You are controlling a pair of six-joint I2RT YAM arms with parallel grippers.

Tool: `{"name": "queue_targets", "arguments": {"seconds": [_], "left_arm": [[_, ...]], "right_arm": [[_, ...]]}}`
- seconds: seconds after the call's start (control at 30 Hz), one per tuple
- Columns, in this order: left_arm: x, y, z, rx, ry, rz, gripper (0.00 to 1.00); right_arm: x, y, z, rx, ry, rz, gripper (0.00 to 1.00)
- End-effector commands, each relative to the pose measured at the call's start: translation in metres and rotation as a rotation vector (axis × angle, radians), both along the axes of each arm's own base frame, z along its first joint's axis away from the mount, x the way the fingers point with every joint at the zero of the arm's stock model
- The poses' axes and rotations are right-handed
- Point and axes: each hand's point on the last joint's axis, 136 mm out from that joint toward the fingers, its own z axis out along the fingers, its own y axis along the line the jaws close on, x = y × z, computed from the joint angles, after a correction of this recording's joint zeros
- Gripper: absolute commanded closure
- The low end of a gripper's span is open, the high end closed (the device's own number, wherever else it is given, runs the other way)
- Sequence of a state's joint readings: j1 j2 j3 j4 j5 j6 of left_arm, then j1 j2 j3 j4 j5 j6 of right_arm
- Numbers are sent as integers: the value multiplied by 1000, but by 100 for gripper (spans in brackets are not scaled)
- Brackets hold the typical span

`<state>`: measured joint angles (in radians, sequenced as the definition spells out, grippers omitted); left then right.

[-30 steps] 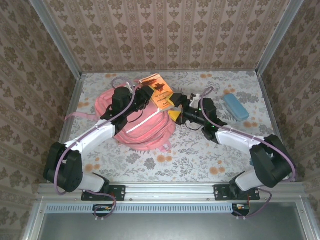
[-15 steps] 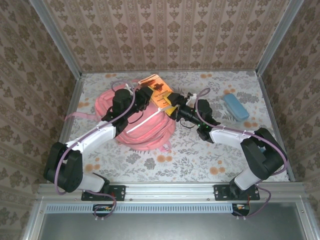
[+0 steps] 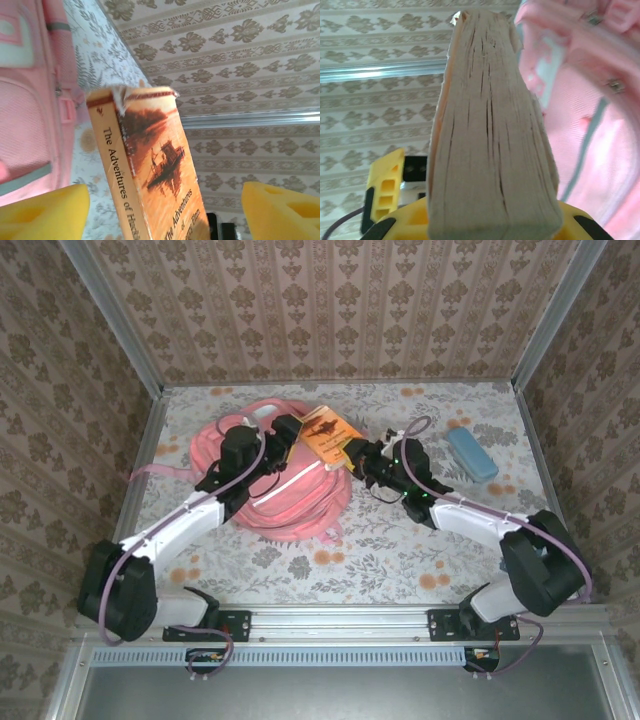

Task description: Pack books, pencil case, and school supplies into a backpack

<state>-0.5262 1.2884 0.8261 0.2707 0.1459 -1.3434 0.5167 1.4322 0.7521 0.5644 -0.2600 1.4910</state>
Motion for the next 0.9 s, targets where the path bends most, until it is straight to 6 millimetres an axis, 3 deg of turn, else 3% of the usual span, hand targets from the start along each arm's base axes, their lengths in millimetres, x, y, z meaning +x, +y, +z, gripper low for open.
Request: {"name": "queue_targets", "arguments": {"seconds": [0.0,0.17,0.4,0.6,0.87], "left_arm": [[-14,28,-29,220,52,18,12],[-35,46,-46,484,53,-76,4],[-58,36,-42,791,-30,-386,0],[-62,22,-51,1008,-53,-567,0],[-56,1,-91,1289,-18,-727,8]], "right_arm": [[-3,-26,16,-171,-73,-32,84],[-12,-69,7,-363,-51,-59,84],[-29,-117,5,-517,-29,-89,83],[-38,-129,4,-562,-24,-90,83],[-40,-130,-7,-558,13,-86,83]]}}
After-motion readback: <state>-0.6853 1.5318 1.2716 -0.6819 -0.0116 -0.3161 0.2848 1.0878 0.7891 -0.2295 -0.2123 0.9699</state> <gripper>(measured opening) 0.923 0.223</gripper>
